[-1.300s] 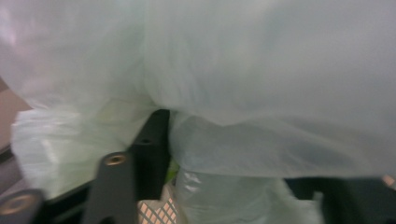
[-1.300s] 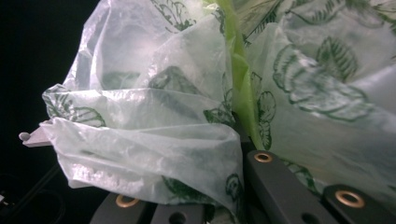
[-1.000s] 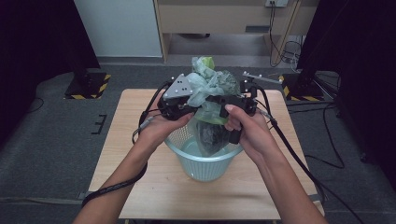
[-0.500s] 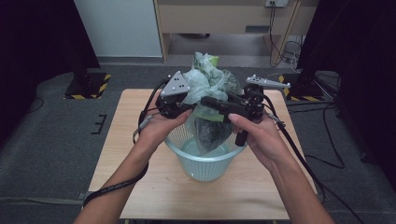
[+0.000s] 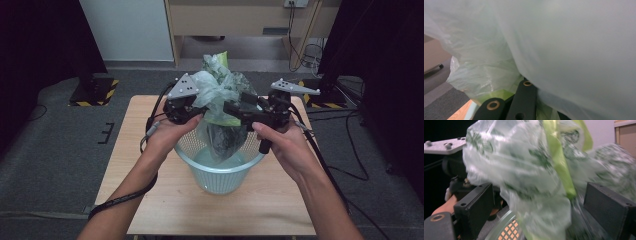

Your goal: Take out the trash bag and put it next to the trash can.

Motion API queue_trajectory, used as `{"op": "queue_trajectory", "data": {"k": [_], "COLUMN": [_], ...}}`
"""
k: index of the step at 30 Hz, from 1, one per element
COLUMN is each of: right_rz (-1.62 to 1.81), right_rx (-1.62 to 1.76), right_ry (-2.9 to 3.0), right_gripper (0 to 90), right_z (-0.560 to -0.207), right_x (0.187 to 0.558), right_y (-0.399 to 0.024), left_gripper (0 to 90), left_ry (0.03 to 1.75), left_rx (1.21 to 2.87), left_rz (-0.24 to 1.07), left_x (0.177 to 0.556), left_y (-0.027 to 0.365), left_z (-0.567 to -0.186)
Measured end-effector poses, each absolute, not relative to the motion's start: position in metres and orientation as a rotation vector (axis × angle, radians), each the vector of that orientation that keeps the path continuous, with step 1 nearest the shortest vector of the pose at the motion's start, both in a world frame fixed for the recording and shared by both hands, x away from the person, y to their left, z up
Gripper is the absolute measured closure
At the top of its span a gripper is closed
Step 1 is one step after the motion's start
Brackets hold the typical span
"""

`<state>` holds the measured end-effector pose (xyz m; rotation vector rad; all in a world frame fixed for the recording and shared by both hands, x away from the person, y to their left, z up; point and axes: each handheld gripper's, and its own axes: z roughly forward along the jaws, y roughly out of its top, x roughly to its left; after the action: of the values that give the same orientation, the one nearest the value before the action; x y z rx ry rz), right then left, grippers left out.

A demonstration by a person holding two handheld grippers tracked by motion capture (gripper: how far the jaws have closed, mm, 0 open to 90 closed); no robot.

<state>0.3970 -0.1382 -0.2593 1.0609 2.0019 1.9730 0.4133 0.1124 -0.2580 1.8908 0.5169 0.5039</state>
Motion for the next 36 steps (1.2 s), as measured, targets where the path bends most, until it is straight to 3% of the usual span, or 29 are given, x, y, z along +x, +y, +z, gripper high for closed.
{"op": "queue_trajectory", "data": {"k": [8,36], "right_rz": [1.997,1.939], "right_rx": [1.064,1.264], "right_ry": [1.98,1.856], "right_gripper": [5.0,5.0], "right_z": [-0.262,-0.294], "right_x": [0.396,0.405], "right_y": [-0.155,-0.24], "left_gripper": [87.1,87.3], "left_ry": [0.534,0.57], "left_rx": [1.862,1.779], "left_rz": [0.521,0.594], "left_x": [0.413,0.399], "left_y": [0.128,0.198], "left_z": [-0.246,-0.214]}}
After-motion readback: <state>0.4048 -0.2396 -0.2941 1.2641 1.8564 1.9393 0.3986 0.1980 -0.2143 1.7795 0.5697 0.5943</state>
